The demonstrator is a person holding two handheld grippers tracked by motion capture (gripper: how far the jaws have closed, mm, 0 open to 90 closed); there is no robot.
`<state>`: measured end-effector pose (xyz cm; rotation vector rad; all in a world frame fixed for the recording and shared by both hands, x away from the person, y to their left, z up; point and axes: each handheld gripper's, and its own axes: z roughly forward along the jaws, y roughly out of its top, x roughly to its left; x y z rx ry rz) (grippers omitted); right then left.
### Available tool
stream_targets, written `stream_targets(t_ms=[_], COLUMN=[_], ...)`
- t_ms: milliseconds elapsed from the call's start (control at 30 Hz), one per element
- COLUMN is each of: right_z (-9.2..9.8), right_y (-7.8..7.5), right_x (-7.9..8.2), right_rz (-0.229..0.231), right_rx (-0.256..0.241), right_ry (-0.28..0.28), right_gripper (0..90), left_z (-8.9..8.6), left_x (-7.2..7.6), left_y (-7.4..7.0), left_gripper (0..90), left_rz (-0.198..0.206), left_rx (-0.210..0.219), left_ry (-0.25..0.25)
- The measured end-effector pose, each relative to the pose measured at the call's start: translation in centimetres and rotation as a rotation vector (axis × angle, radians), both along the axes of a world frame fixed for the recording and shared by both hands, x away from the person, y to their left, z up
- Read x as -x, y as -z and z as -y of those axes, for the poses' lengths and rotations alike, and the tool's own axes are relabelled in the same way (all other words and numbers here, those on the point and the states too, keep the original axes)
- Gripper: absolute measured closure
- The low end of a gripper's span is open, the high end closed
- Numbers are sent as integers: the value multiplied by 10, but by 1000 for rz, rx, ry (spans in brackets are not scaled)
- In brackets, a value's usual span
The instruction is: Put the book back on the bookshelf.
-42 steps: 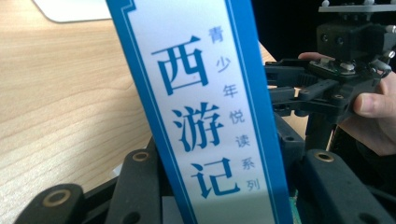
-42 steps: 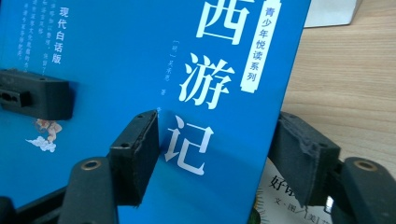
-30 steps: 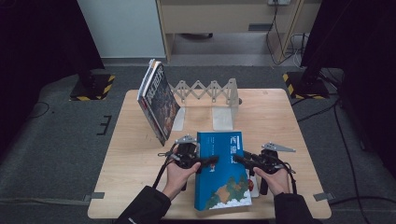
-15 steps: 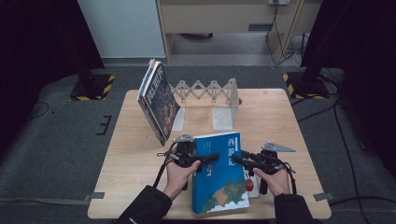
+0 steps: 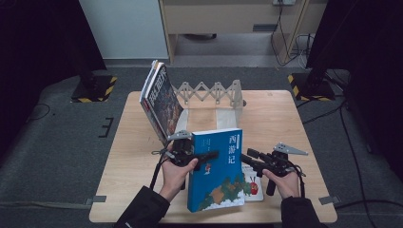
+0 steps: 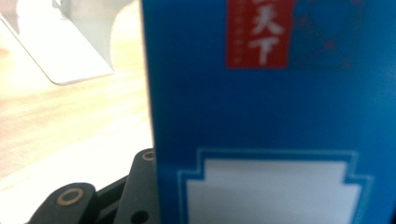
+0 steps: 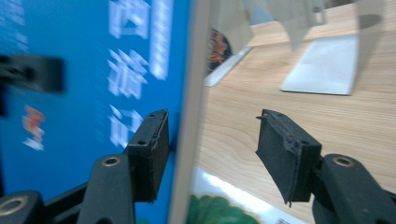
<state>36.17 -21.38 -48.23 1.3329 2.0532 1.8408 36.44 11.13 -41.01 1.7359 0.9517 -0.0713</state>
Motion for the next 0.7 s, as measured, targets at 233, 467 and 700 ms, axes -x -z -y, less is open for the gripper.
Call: stream_targets(t_ms=[233, 467, 700], right_z=[6, 12, 29], right_y=[4, 9, 19], right_x=[-2, -4, -7], right_rz=[-1, -17, -66], right_rx=[95, 228, 443], right_ry=[53, 113, 204], right_gripper=[408, 371, 323], left_z=[-22, -38, -55], left_x=[1, 2, -2], left_y=[-24, -37, -44], left_gripper=[607, 606, 605], left_rz=[61, 119, 134], left_rx=[10, -37, -59], left_ry=[-56, -123, -190])
